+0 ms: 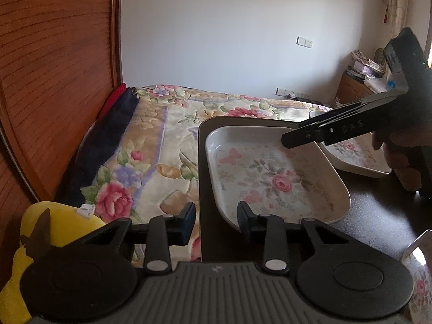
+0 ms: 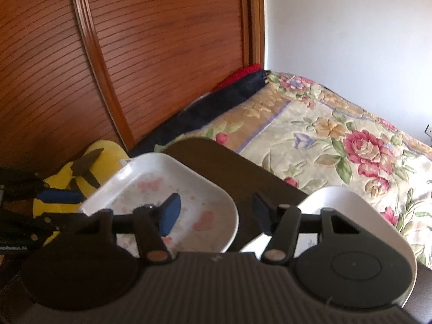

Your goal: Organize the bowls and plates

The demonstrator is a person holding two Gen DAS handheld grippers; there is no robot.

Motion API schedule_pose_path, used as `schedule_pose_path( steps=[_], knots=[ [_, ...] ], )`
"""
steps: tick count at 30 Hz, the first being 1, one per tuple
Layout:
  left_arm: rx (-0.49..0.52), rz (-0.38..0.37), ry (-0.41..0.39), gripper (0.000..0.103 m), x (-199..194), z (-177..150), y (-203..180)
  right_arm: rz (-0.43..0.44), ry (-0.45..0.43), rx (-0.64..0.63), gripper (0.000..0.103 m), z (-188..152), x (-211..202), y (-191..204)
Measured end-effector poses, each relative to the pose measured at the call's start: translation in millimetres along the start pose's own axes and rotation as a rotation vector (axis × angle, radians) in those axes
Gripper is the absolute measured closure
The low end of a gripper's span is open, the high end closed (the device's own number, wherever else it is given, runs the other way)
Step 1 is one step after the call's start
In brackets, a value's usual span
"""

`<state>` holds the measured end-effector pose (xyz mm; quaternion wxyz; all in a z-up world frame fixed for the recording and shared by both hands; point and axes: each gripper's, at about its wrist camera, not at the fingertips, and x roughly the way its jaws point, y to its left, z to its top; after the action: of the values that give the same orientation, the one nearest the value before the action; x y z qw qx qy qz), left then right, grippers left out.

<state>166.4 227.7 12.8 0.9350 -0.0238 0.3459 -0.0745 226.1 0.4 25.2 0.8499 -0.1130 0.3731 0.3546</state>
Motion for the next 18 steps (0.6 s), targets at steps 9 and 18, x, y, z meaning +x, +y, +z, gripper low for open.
schedule_pose_path(
  steps=[9, 18],
  knots=[
    [-0.011, 0.014, -0.014, 0.084, 3.6, -2.8, -6.8, 0.0, 0.04, -0.003, 0.075, -3.7, 13.1, 2.3],
    [-0.034, 0.026, -0.021, 0.089, -3.6, -4.3, -10.2, -0.02, 0.01, 0.003, 0.086, -4.5, 2.6, 7.8]
  ],
)
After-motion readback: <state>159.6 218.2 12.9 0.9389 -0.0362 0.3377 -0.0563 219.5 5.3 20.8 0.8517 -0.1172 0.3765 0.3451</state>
